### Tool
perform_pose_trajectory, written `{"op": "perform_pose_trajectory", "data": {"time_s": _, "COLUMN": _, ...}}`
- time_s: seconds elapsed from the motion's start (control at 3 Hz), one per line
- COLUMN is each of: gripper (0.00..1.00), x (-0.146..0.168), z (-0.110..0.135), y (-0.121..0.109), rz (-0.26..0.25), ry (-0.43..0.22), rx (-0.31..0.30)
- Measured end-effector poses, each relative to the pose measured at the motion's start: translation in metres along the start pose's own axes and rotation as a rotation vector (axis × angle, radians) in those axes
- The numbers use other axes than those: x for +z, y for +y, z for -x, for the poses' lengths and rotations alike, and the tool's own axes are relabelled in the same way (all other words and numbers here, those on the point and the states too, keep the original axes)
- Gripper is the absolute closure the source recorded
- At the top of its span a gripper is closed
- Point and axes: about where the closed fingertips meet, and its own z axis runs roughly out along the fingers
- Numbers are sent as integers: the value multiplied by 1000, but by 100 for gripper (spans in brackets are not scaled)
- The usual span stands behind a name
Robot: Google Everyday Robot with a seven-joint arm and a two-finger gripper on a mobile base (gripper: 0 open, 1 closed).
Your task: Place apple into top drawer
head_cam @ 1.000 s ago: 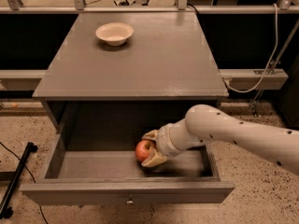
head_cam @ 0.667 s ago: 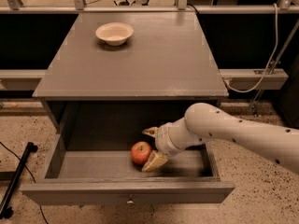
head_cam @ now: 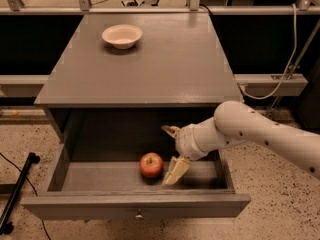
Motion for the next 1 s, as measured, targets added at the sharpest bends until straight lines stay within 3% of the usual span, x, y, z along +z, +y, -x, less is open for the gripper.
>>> {"op": "perform_pose_trajectory", "data": {"time_s": 0.33, "gripper": 0, "x": -37, "z": -6, "y": -6, "rz": 0, "ry": -86, "rx": 82}}
{"op": "perform_pose_trajectory", "data": {"time_s": 0.67, "gripper": 0, "x": -55, "z": -12, "y": -8, "rz": 3, "ry": -122, "rx": 129}}
{"op": "perform_pose_trajectory", "data": {"time_s": 1.0, "gripper": 0, "x": -77, "z": -25, "y": -5, "rz": 7, "ry": -205, "rx": 202}}
